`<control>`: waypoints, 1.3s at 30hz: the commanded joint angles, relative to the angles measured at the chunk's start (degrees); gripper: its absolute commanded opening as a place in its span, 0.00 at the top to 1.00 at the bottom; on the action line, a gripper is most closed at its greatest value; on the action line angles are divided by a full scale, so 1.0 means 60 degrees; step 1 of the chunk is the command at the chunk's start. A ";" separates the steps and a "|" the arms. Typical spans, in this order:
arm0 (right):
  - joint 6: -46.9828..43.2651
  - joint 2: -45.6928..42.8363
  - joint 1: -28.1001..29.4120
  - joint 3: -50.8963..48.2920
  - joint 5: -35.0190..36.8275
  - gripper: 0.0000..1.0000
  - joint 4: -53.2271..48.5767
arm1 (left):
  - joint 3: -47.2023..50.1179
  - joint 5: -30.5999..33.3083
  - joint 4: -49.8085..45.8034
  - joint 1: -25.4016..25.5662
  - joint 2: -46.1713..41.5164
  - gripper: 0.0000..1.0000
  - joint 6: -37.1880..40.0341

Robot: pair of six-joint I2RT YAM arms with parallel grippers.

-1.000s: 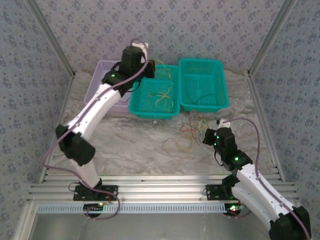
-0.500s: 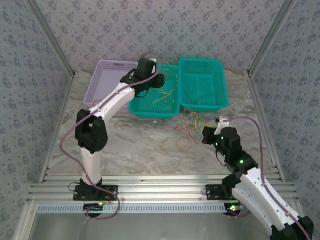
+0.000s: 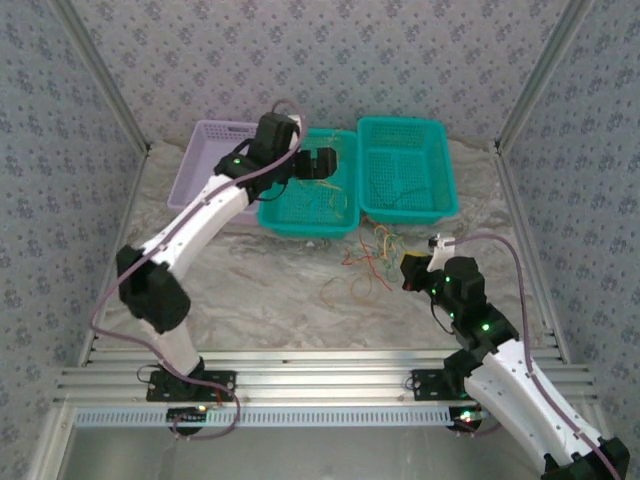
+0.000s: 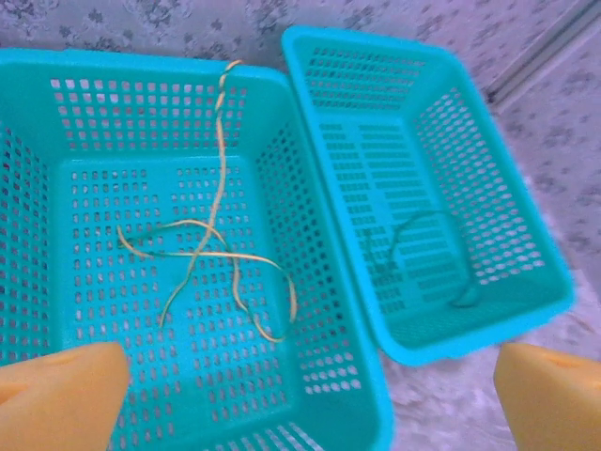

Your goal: Untangle the cables

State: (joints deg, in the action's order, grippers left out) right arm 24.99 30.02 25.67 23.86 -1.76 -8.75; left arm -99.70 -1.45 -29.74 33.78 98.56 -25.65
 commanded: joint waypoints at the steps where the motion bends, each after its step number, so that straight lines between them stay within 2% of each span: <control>1: -0.0180 -0.0139 0.0072 0.0418 0.0120 1.00 -0.0089 | 0.0898 -0.0297 -0.0570 0.0088 -0.1077 0.00 -0.0658; 5: -0.0170 -0.0104 0.0130 0.0381 -0.0305 1.00 0.0231 | 0.1853 -0.0643 -0.0489 0.0441 -0.2083 0.00 -0.1262; 10: -0.0319 -0.0039 0.0265 0.0305 -0.0804 1.00 0.0623 | 0.3607 -0.1310 0.0549 0.1106 -0.2996 0.01 -0.2182; 13: -0.0351 0.0094 0.0397 0.0294 -0.1261 1.00 0.0870 | 0.4384 -0.1964 0.1408 0.1392 -0.3097 0.03 -0.2730; 17: -0.0478 0.0260 0.0724 0.0294 -0.1310 1.00 0.1059 | 0.4998 -0.2522 0.2563 0.1863 -0.3029 0.04 -0.3282; 21: -0.0589 0.0586 0.1003 0.0360 -0.1390 1.00 0.1117 | 0.5165 -0.3028 0.3402 0.2107 -0.2923 0.10 -0.3722; 24: -0.0541 0.0693 0.1176 0.0345 -0.1240 1.00 0.1209 | 0.5259 -0.3203 0.3690 0.2290 -0.2952 0.21 -0.3754; 27: -0.0505 0.0681 0.1229 0.0352 -0.1158 1.00 0.1331 | 0.5371 -0.3229 0.3652 0.2354 -0.2951 0.42 -0.3762; 32: -0.0569 0.0666 0.1246 0.0487 -0.0879 1.00 0.1217 | 0.5448 -0.3174 0.3022 0.2361 -0.3051 0.40 -0.3288; 34: -0.0599 0.0629 0.1248 0.0549 -0.0727 1.00 0.1076 | 0.5533 -0.2839 0.2537 0.2339 -0.3273 0.29 -0.2962; 35: -0.0604 0.0583 0.1256 0.0550 -0.0638 1.00 0.1056 | 0.5629 -0.2762 0.2469 0.2310 -0.3386 0.28 -0.2905; 39: -0.0460 0.0580 0.1244 0.0464 -0.0568 1.00 0.1283 | 0.5823 -0.3029 0.2705 0.2219 -0.3555 0.39 -0.2956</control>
State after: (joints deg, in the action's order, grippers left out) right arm 22.59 33.91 32.77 24.91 -6.63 -2.70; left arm -64.93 -18.87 -13.28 47.55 79.15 -44.71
